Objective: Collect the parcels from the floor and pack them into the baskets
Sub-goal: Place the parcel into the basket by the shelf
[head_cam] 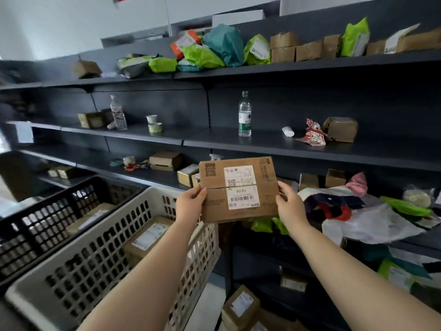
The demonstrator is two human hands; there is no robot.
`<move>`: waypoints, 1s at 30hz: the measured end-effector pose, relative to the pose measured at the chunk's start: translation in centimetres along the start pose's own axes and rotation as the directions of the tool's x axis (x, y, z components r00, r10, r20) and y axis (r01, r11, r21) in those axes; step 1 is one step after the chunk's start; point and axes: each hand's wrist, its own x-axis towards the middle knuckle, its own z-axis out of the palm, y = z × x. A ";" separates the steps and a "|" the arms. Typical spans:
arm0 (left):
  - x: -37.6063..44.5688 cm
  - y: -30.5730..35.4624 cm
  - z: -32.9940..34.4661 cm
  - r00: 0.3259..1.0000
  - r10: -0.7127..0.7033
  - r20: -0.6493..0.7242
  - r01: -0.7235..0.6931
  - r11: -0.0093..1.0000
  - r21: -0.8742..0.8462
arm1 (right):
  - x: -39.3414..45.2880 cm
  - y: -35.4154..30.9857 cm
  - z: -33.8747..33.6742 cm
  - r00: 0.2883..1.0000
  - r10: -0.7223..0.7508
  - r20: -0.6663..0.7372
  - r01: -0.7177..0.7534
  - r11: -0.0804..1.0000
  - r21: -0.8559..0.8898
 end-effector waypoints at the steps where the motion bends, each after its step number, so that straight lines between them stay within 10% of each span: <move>1: -0.6 0.1 -0.8 1.000 -0.011 -0.027 0.011 1.000 -0.009 | -0.1 -0.4 0.6 1.000 -0.013 0.029 0.012 1.000 0.009; 19: -12.3 -2.0 -25.8 0.844 -0.070 -0.531 0.085 0.996 0.004 | -12.5 -11.9 20.5 0.812 -0.251 0.527 0.163 0.965 0.207; 30: -9.1 -5.8 -42.2 0.834 0.006 -0.552 0.097 0.983 0.157 | -22.3 -17.9 33.6 0.852 -0.293 0.433 0.246 0.955 0.164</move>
